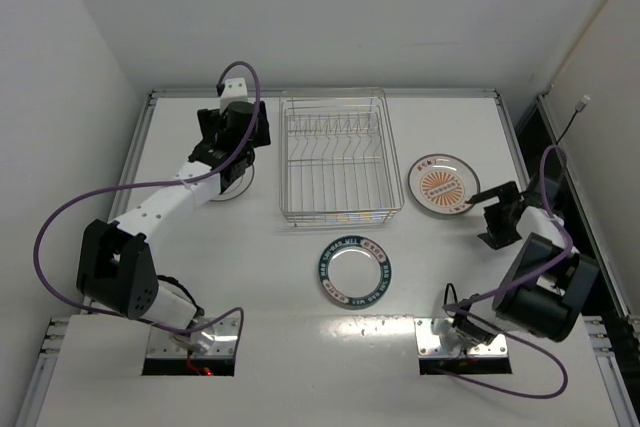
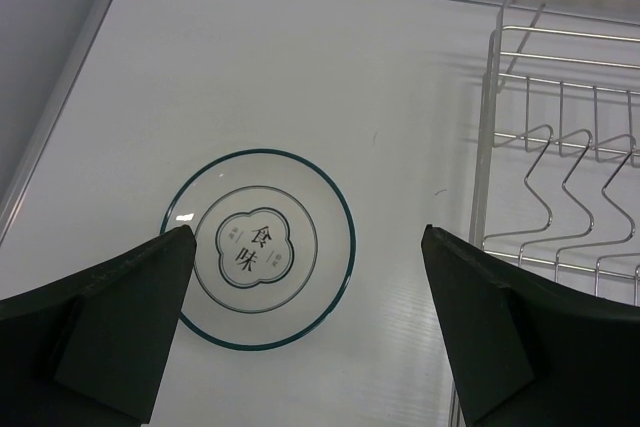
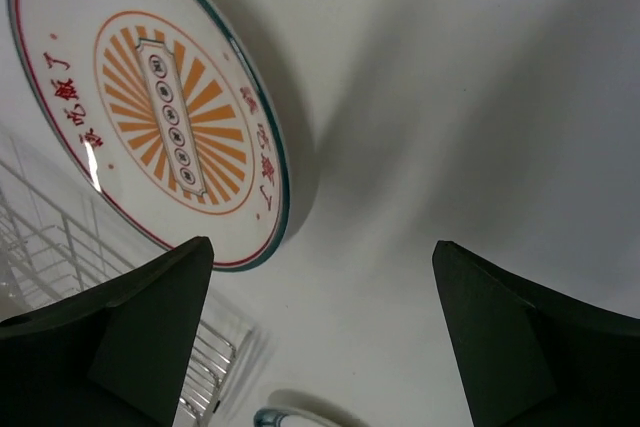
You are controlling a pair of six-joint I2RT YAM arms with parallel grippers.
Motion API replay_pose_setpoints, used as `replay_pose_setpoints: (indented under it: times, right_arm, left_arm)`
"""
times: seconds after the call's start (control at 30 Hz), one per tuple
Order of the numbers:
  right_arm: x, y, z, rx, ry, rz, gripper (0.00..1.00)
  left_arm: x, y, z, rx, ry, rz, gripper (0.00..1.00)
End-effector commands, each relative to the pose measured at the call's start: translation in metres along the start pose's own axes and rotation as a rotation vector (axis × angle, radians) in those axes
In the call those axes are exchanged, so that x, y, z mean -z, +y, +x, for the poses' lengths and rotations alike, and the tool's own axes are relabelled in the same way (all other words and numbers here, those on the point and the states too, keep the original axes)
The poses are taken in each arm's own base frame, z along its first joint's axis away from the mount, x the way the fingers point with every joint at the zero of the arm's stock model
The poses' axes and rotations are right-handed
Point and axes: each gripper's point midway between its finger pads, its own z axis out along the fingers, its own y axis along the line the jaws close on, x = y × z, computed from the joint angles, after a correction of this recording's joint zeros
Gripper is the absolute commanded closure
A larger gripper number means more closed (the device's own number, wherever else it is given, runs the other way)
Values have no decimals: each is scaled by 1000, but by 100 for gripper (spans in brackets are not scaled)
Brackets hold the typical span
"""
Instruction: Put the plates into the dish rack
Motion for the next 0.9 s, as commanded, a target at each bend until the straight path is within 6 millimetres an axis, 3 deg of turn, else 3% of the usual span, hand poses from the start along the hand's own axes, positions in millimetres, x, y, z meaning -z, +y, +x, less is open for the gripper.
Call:
replay_pose_setpoints:
  times: [0.0,0.2,0.4,0.47,0.5,0.53,0.63,0.7,0.73,0.77,0.8,0.87]
  right_arm:
    - [-14,18,-11,-29,4,-54,12]
    - [-54,15,8,-65,171,24,31]
    - [-65,46,10,7,170,-40,37]
    - [-73,54,8,17,184,-36,45]
    - [-76,56,10,37,192,-36,49]
    - [-77,58,11,36,204,-43,67]
    - [-79,59,10,36,204,-43,100]
    - [-75,52,6,38,180,-20,100]
    - [-63,63,-5,66,127,-49,100]
    - [-56,61,-9,90,78,-27,100]
    - [-34,81,-20,128,4,-81,100]
    - [-9,103,-38,187,-125,-114,100]
  left_arm:
    - [11,-4,-22,51,-61,33,5]
    - [13,-3,-25,56,-68,35,5]
    - [13,-3,-25,56,-68,35,5]
    - [13,-3,-25,56,-68,35,5]
    - [13,-3,-25,56,-68,35,5]
    - [13,-3,-25,56,-68,35,5]
    - [13,-1,-25,57,-71,26,5]
    - [13,-1,-25,57,-71,26,5]
    - [13,-1,-25,57,-71,26,5]
    - [13,-1,-25,57,-71,26,5]
    - [12,-1,-21,51,-64,24,5]
    - [12,-1,-21,51,-64,24,5]
